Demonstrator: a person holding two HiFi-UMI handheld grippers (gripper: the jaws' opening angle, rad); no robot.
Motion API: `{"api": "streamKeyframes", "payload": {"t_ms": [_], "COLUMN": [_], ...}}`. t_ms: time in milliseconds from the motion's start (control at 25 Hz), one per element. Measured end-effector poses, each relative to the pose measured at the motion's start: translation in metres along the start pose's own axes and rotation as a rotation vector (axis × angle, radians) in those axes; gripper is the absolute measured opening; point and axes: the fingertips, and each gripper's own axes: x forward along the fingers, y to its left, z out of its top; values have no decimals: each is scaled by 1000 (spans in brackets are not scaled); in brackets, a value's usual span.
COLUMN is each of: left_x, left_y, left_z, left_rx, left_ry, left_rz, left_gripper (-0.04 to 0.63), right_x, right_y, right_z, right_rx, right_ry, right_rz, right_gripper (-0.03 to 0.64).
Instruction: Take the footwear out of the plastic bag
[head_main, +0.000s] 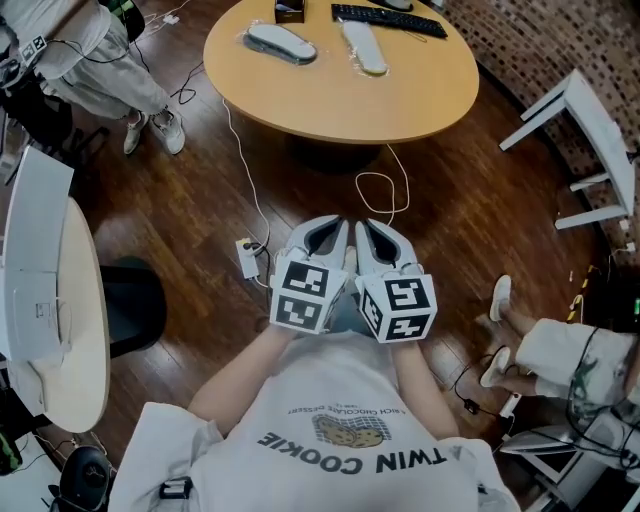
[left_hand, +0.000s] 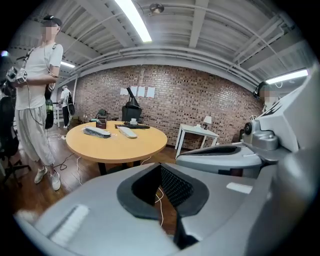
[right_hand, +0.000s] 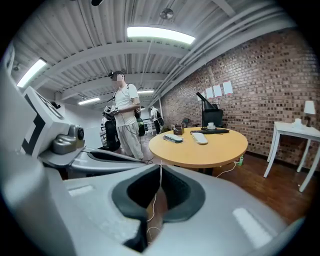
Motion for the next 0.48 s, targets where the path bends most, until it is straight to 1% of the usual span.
{"api": "streamKeyframes", "payload": {"t_ms": [240,480], "left_x": [35,86], "left_y": [28,66], "left_z": [15,44], "left_rx": [-2,-6], "left_ry": [-1,-3], "left_rz": [29,71], "left_gripper": [0,-2], "right_x": [45,104], "right_y": [-18,-47], "right_z": [13,39], "right_rx": [6,-15], "right_ry": [-3,3], "right_rz": [45,96], "right_gripper": [3,5]}}
